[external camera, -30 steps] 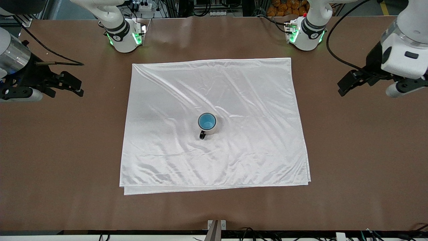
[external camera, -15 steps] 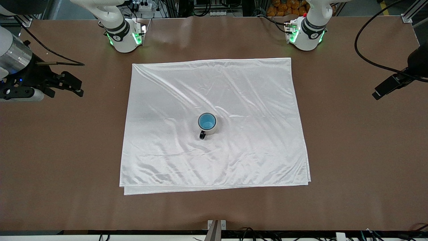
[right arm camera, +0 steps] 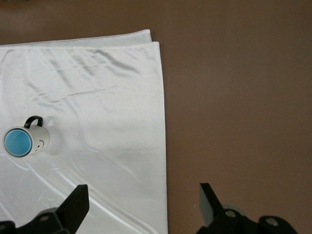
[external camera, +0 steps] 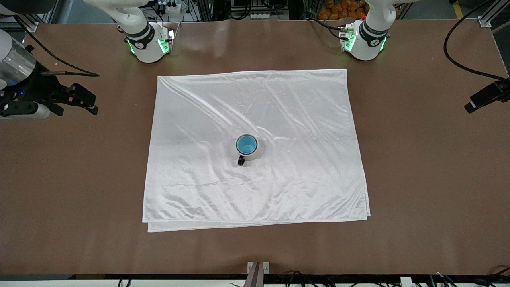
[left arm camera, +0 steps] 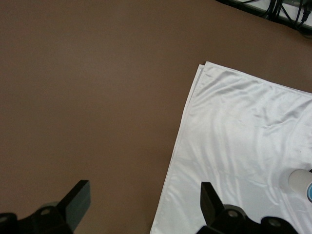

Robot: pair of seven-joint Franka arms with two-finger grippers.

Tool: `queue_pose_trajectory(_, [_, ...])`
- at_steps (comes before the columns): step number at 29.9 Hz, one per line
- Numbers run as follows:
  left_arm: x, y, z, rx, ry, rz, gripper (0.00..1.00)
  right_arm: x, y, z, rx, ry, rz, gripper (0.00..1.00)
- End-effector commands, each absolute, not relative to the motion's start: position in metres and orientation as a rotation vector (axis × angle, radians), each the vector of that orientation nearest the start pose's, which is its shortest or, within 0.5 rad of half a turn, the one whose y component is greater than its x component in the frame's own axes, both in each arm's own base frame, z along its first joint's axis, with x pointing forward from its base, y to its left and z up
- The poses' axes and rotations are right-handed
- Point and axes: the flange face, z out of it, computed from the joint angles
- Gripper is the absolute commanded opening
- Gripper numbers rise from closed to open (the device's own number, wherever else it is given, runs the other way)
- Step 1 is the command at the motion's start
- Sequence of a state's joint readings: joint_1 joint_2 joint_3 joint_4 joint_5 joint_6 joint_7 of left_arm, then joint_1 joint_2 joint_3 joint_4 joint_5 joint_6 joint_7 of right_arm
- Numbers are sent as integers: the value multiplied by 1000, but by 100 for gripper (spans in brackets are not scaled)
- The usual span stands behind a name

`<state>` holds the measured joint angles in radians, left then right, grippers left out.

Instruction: Place blue cup into white mug on cloth

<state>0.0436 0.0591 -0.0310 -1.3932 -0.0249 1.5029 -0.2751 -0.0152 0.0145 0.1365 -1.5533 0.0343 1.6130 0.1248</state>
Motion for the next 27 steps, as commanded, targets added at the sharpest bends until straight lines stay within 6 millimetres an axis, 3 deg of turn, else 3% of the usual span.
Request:
queue_pose_trajectory(1, [557, 11, 671, -3163, -352, -70, 100, 559, 69, 640, -3113, -2, -86, 100])
queue_pose_trajectory(27, [560, -8, 665, -3171, -246, -58, 100, 561, 70, 626, -3120, -10, 4, 100])
